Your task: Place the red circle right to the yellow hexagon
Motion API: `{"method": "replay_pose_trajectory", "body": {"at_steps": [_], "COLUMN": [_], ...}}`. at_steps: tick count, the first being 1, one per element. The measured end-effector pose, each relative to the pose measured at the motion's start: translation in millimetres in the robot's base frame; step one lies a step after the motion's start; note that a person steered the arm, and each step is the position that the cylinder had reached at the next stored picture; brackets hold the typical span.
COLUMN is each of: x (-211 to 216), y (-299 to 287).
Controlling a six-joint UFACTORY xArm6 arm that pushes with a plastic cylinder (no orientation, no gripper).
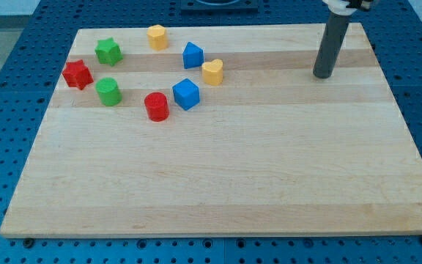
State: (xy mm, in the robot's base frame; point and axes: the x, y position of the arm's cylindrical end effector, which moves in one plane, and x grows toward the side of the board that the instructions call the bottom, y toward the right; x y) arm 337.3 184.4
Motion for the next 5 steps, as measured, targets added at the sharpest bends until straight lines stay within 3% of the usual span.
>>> {"method": "replay_pose_trajectory", "body": {"at_steps": [2,3,5], "x": [10,53,129], "y": [-2,-16,-116]}}
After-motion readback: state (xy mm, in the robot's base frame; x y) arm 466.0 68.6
